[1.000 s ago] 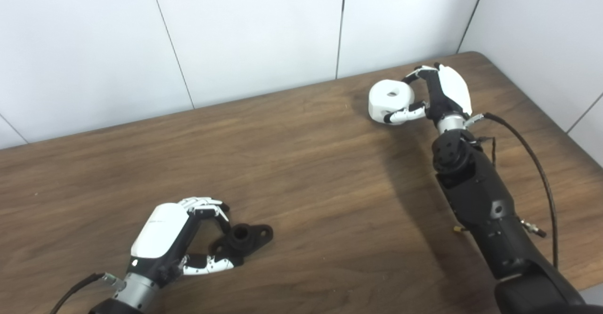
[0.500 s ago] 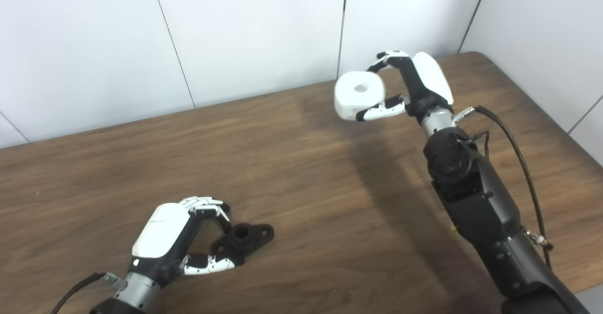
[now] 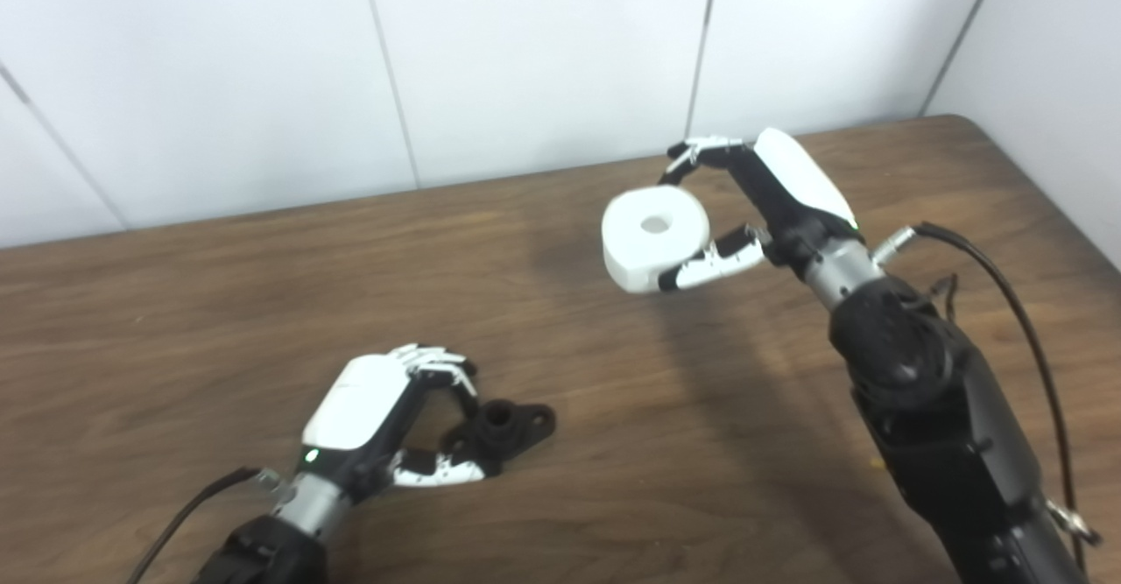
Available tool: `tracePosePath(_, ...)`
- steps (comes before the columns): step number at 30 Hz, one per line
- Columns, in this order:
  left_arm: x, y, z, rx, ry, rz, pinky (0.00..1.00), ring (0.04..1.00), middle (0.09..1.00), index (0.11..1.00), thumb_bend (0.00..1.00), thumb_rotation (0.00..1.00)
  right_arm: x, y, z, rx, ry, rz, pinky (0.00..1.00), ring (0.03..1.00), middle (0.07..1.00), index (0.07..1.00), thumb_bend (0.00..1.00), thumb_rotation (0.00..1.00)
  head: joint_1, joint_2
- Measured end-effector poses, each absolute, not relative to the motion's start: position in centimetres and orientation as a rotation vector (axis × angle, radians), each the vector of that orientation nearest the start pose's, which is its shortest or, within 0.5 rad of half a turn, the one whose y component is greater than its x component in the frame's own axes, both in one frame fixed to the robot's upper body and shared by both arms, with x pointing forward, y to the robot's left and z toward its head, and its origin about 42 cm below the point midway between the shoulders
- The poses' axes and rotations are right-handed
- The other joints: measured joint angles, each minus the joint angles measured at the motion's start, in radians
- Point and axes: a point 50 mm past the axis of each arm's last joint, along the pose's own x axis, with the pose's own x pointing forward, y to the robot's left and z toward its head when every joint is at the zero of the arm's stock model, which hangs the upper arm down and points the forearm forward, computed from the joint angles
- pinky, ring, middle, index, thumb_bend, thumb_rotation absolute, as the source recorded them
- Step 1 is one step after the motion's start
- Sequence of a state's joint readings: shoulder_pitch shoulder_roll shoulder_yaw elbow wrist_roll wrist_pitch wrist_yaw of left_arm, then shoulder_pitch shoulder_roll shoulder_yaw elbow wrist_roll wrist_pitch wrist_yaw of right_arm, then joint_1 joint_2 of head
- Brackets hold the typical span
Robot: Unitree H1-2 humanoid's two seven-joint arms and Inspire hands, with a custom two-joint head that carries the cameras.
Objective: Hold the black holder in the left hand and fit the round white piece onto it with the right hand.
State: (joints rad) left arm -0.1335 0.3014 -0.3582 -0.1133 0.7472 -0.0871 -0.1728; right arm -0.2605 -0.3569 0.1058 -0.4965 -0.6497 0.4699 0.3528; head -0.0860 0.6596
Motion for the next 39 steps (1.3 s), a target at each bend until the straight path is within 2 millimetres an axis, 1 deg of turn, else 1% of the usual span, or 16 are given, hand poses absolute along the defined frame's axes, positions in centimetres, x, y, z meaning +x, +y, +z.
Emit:
tracePosePath(2, 30.1, 18.6, 14.3, 1.061, -0.32, -0.505, 0.89, 0.821, 0.762, 0.483, 0.52, 0.05, 31.2, -24.7, 27.5, -0.935, -0.196, 0.11, 0.85, 0.893, 0.824, 0.482, 0.53, 0.14, 0.041, 0.008)
tracePosePath(3, 30.1, 18.6, 14.2, 1.06, -0.319, -0.505, 0.89, 0.821, 0.762, 0.483, 0.52, 0.05, 31.0, -24.4, 27.5, -0.927, -0.198, 0.122, 0.85, 0.896, 0.827, 0.482, 0.53, 0.14, 0.041, 0.015)
tracePosePath(5, 30.1, 18.4, 14.2, 1.057, -0.314, -0.501, 0.9, 0.828, 0.767, 0.483, 0.52, 0.05, 30.6, -23.8, 27.7, -0.918, -0.202, 0.154, 0.86, 0.903, 0.831, 0.482, 0.53, 0.14, 0.064, 0.023)
tracePosePath(7, 30.1, 18.1, 14.2, 1.053, -0.305, -0.497, 0.91, 0.831, 0.769, 0.484, 0.52, 0.05, 30.1, -23.4, 28.0, -0.916, -0.211, 0.18, 0.86, 0.904, 0.831, 0.482, 0.53, 0.14, 0.095, 0.04)
tracePosePath(11, 30.0, 17.8, 14.2, 1.06, -0.303, -0.495, 0.9, 0.831, 0.769, 0.484, 0.52, 0.05, 29.1, -22.7, 28.6, -0.902, -0.242, 0.214, 0.9, 0.921, 0.833, 0.482, 0.53, 0.14, 0.115, 0.052)
tracePosePath(12, 30.0, 17.8, 14.2, 1.063, -0.303, -0.495, 0.9, 0.831, 0.77, 0.484, 0.52, 0.05, 28.9, -22.6, 28.6, -0.896, -0.245, 0.22, 0.9, 0.923, 0.834, 0.482, 0.53, 0.14, 0.115, 0.052)
tracePosePath(13, 30.0, 17.8, 14.2, 1.065, -0.302, -0.494, 0.9, 0.832, 0.771, 0.484, 0.52, 0.05, 28.9, -22.5, 28.5, -0.891, -0.244, 0.225, 0.89, 0.921, 0.834, 0.482, 0.53, 0.14, 0.12, 0.06)
tracePosePath(16, 30.0, 17.7, 14.2, 1.065, -0.299, -0.492, 0.9, 0.835, 0.772, 0.484, 0.52, 0.05, 28.6, -22.0, 28.0, -0.881, -0.235, 0.252, 0.86, 0.915, 0.83, 0.482, 0.53, 0.14, 0.123, 0.061)
tracePosePath(18, 30.0, 17.6, 14.2, 1.064, -0.297, -0.491, 0.9, 0.836, 0.774, 0.484, 0.52, 0.05, 28.3, -21.5, 27.8, -0.869, -0.233, 0.274, 0.85, 0.914, 0.828, 0.482, 0.53, 0.14, 0.129, 0.071)
tracePosePath(26, 30.0, 17.3, 14.3, 1.064, -0.291, -0.488, 0.9, 0.834, 0.772, 0.483, 0.52, 0.05, 27.6, -19.6, 27.7, -0.816, -0.258, 0.327, 0.86, 0.919, 0.829, 0.481, 0.53, 0.14, 0.124, 0.083)
tracePosePath(34, 30.0, 17.2, 14.3, 1.063, -0.292, -0.489, 0.9, 0.833, 0.771, 0.483, 0.52, 0.05, 26.7, -17.8, 26.6, -0.769, -0.251, 0.381, 0.85, 0.908, 0.822, 0.481, 0.53, 0.14, 0.12, 0.084)
tracePosePath(39, 30.0, 17.2, 14.3, 1.065, -0.289, -0.489, 0.9, 0.835, 0.773, 0.483, 0.52, 0.05, 26.3, -17.8, 26.0, -0.751, -0.239, 0.379, 0.88, 0.913, 0.822, 0.481, 0.53, 0.14, 0.114, 0.087)
